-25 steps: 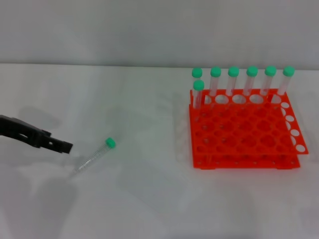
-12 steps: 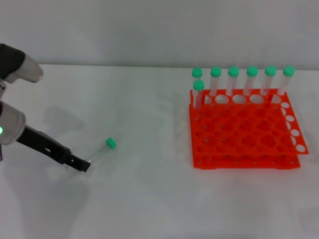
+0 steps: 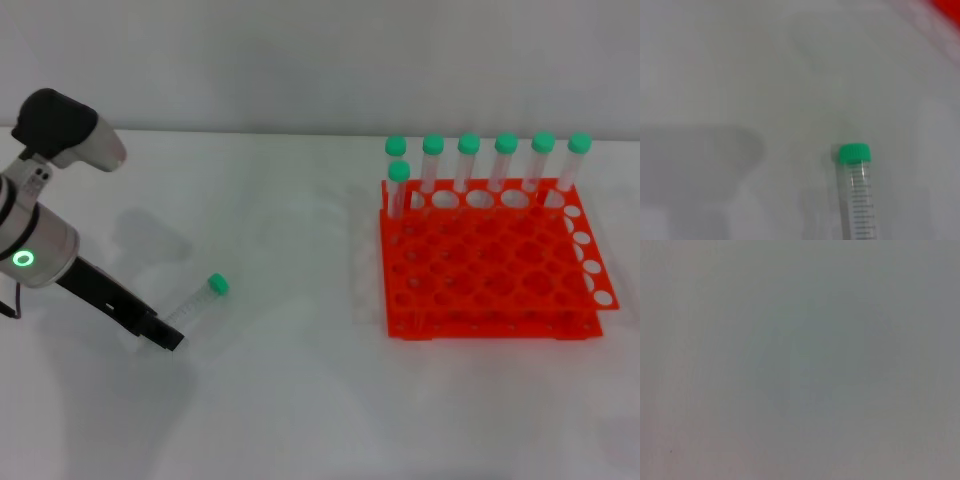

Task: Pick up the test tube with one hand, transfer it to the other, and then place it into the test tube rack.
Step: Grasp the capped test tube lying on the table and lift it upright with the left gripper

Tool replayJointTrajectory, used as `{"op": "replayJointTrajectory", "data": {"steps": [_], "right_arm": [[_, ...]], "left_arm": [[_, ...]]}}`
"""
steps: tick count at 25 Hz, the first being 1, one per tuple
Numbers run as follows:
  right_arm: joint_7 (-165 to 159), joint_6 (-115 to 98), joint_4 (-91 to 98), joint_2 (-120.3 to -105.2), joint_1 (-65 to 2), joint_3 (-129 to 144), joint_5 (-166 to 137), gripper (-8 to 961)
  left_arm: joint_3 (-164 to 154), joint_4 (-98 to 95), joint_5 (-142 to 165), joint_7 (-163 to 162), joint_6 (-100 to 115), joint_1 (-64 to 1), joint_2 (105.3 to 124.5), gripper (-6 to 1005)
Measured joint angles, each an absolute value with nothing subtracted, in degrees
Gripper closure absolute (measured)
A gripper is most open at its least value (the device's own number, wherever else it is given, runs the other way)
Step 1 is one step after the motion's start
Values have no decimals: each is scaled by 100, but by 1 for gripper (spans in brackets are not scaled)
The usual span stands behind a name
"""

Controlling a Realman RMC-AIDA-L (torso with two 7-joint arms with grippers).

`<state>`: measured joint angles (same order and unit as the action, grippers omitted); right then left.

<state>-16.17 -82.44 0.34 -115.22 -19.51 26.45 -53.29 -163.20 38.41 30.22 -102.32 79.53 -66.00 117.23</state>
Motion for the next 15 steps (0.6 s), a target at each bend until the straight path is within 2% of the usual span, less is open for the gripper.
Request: {"op": "replayJointTrajectory", "data": {"steps": [2,15], "right_arm": [[-1617,-8244,34,-11522,-1951,2645,-5329,309],[-1617,-8244,35,-11522,-1985,2645,-5344,311]], "left_arm": [[-16320,3841,3144,-10300,7914,-6648,11758,319],[-16322,3744,3373,-10570,7818,-6764,11789,488]]}}
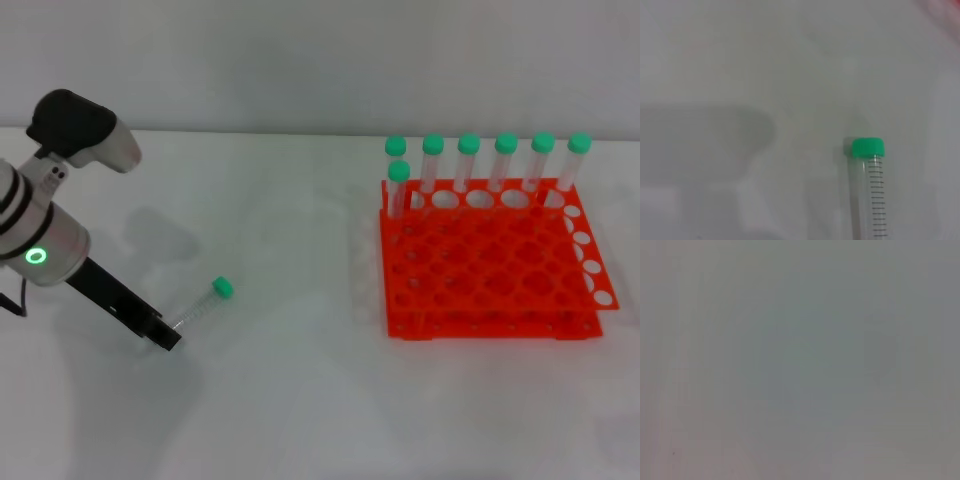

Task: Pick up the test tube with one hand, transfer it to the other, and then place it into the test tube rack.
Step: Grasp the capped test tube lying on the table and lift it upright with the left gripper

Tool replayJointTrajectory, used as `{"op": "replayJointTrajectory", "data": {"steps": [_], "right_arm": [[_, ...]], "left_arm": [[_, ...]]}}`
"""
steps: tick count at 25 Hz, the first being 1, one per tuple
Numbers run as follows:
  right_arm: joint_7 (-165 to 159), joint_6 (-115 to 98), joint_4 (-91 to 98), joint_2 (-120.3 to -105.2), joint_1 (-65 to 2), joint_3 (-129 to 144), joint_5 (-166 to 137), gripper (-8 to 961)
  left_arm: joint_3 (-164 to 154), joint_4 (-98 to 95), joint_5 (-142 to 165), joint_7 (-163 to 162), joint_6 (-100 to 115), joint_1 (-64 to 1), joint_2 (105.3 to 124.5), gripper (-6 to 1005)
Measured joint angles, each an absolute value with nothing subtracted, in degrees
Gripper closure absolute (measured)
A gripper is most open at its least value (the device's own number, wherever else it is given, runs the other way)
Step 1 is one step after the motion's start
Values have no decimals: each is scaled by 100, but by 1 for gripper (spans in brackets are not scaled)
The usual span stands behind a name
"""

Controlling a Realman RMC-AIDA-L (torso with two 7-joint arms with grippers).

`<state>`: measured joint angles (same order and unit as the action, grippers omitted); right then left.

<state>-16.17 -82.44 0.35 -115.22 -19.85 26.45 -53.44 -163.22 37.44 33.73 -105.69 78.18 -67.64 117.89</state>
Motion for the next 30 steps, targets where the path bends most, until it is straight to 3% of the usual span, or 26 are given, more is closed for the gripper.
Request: {"op": "replayJointTrajectory", "data": {"steps": [17,23,30], "right_arm": [[-1614,-8244,40,-11522,-1994,2645,-5344,315],[-1611,-8251,35,-11527,-1995,2646,-5344,317],[-1644,-8293,47,-11531,-2011,2692,-5370,318]], "left_arm": [[-16322,3524,3792,-10900,7532,-6952,11804,644],[-16321,3524,3782,-10923,7472,-6988,11802,803],[-16321,3570,3562,-10830,7471,-6988,11783,806]]}}
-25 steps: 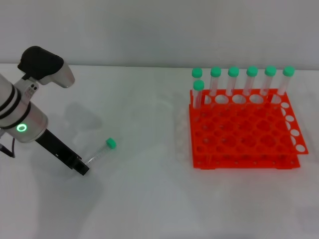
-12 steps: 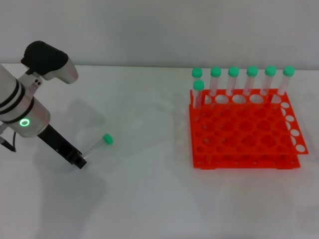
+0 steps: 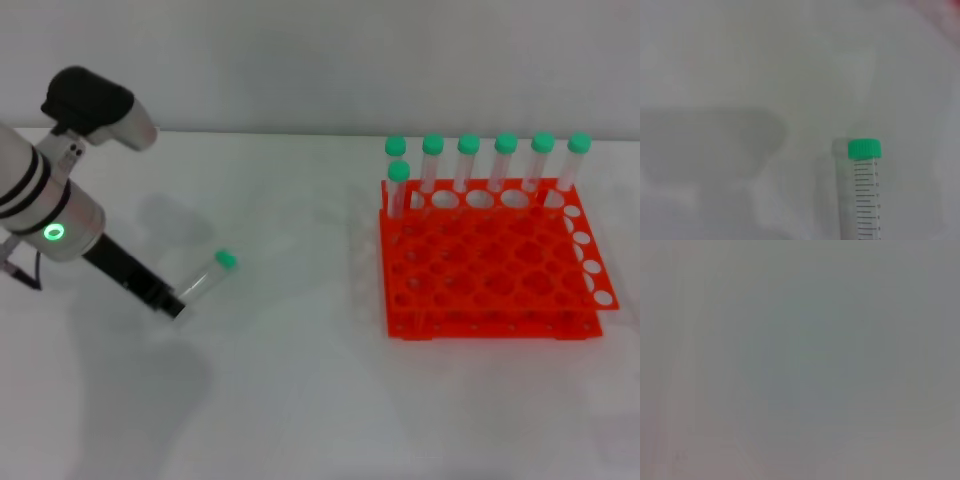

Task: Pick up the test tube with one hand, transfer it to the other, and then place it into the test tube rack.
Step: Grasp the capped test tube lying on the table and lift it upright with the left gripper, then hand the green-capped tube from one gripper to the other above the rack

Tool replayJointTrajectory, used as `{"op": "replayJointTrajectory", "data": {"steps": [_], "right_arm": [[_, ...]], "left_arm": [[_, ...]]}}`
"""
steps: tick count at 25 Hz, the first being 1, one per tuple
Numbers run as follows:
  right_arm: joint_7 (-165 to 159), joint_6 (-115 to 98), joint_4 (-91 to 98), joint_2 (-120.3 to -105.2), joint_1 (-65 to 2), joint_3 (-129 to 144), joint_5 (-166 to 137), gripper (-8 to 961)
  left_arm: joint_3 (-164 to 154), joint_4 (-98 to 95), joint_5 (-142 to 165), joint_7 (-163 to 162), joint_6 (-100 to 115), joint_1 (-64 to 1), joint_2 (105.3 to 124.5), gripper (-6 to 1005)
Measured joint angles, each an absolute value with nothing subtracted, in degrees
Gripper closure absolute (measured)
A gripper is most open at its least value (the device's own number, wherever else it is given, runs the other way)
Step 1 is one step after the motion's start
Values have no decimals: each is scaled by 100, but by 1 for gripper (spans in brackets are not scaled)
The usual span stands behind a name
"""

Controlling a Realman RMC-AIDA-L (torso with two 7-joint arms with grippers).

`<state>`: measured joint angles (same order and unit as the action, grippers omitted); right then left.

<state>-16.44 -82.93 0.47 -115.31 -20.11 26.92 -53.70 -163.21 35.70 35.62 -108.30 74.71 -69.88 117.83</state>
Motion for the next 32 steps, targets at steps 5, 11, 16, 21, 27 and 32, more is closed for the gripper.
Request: {"op": "replayJointTrajectory", "data": {"steps": [5,11,16,21,27,32], "right_arm": [[-1915,-8309,196,-11516,-2014,3035,-5388,319],[-2976,-8282,893,-11470,-1803,3855,-5389,321],[-4049,-8285,1714,-11350,-1506,4779,-5397,322],[-5213,-8523,2282,-11055,-1401,5502,-5828,323],[-6183,-9281,2390,-10839,-1782,5599,-6933,324],[-6448,-9664,2399,-10877,-1998,5630,-7416,326]], "left_arm": [[-16321,3722,2448,-10173,7704,-6903,11687,806],[-16321,4405,666,-8830,8769,-6644,11735,807],[-16322,4505,133,-7806,9639,-6412,11741,807],[-16322,4564,52,-6830,10469,-6144,11751,806],[-16321,4654,40,-6617,10691,-6036,11743,806],[-16321,4881,-16,-6510,10837,-6060,11770,806]]}}
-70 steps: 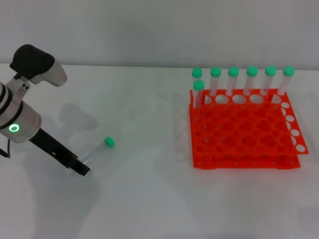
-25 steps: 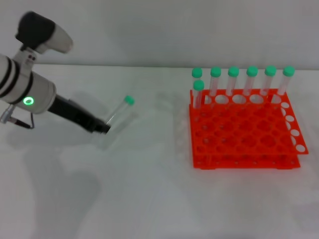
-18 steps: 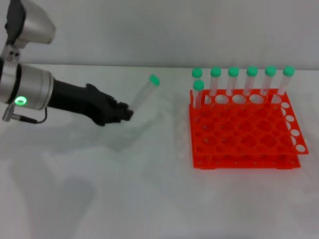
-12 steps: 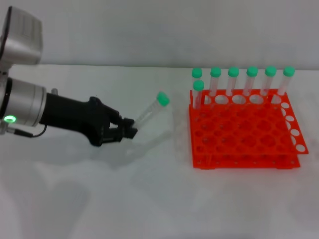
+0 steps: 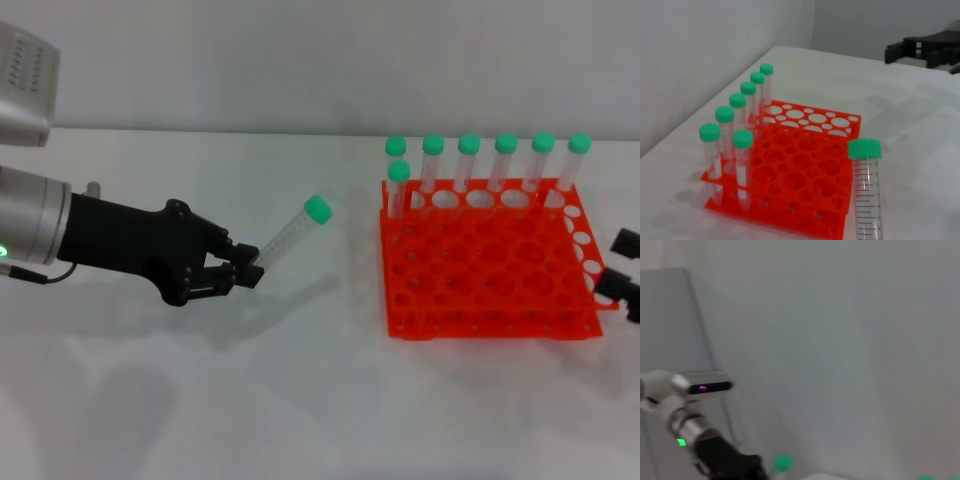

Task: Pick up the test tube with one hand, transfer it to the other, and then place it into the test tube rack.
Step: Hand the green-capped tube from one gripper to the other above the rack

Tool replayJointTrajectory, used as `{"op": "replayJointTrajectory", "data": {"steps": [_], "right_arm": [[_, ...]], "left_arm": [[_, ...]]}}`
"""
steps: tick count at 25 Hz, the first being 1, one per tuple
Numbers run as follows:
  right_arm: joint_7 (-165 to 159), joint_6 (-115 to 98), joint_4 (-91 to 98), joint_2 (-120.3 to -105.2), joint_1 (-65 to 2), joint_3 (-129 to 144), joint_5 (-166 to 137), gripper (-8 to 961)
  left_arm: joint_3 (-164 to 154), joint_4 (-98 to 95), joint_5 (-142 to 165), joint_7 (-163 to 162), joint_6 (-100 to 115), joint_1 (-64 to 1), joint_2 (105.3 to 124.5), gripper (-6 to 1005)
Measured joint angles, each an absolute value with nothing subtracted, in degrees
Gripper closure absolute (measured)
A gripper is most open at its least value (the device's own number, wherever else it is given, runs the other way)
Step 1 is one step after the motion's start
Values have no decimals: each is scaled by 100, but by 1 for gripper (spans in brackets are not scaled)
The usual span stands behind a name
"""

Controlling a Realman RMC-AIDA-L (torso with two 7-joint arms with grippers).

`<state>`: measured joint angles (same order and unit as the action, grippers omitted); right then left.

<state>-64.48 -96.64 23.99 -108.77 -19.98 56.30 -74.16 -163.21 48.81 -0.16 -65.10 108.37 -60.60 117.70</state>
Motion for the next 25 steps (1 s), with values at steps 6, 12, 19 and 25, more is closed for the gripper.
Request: {"op": "replayJointTrajectory", "data": {"steps": [6,12,19,25], "right_arm": [[-6444,-9758,2452,-11174,-2050,5691,-7457,327],[-6470,-9490,2378,-11431,-2243,5701,-7463,328],[-6487,-9361,2106,-11528,-2562,5798,-7455,330],[-6401,-9342,1855,-11589,-2829,5801,-7421,331]], "left_arm": [[-16321,4887,-35,-6545,10861,-6218,11771,807],[-16322,4862,16,-6614,10819,-6480,11847,807],[-16322,4665,25,-6684,10759,-6669,11878,807],[-16322,4277,105,-6691,10514,-6743,11883,807]]}}
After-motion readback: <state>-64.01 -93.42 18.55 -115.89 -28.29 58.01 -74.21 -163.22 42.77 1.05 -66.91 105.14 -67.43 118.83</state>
